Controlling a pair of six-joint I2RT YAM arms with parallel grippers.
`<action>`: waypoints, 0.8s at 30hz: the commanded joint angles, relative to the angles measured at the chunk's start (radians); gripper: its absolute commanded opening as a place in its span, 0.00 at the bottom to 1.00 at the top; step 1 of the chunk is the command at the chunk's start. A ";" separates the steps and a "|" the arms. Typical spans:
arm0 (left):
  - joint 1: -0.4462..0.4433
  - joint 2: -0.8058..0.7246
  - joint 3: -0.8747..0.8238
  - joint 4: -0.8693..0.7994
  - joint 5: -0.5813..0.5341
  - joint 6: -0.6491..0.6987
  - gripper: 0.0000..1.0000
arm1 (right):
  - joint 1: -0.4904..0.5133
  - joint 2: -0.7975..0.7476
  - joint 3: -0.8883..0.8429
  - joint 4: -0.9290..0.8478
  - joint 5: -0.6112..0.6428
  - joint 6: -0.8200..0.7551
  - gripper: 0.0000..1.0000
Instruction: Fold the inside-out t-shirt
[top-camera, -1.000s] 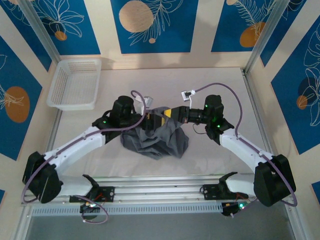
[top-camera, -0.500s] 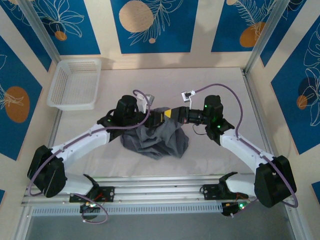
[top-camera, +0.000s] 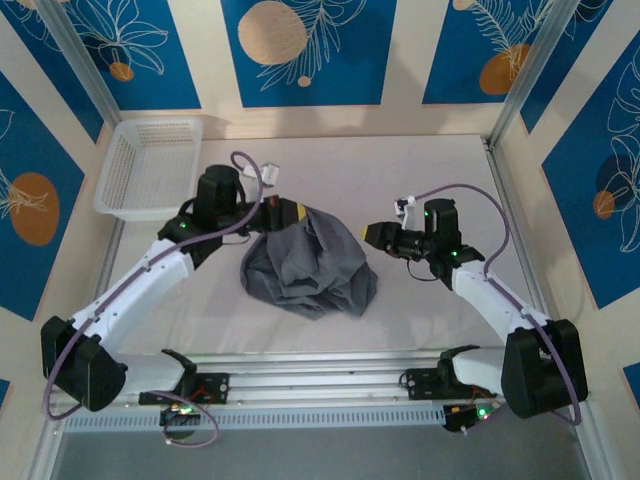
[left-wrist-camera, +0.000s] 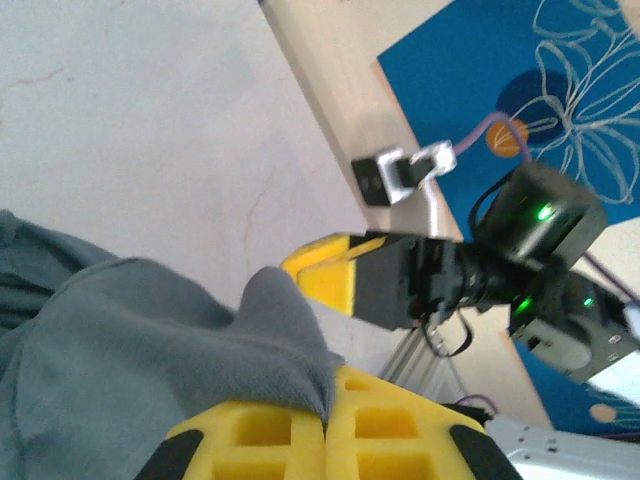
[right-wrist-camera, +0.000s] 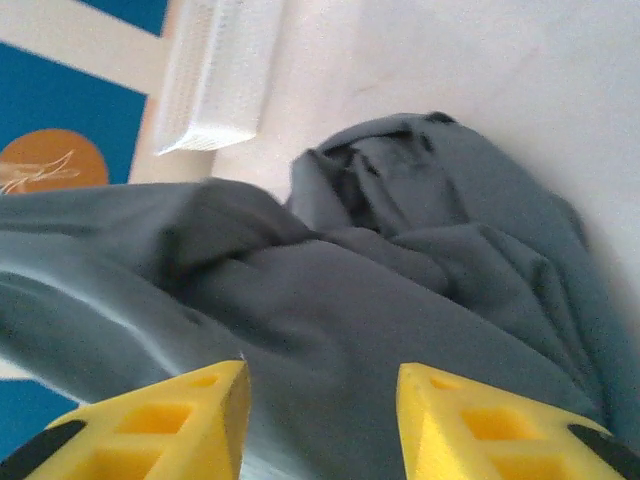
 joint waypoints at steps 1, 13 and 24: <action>0.004 0.028 0.060 -0.116 0.091 -0.072 0.00 | 0.057 -0.159 0.007 -0.041 0.103 -0.094 0.46; 0.003 0.033 0.107 -0.191 0.057 -0.093 0.00 | 0.572 -0.021 0.070 0.301 0.812 -0.716 0.54; 0.077 0.081 0.140 -0.263 0.024 0.062 0.00 | 0.439 0.005 0.138 0.296 -0.086 -0.369 0.00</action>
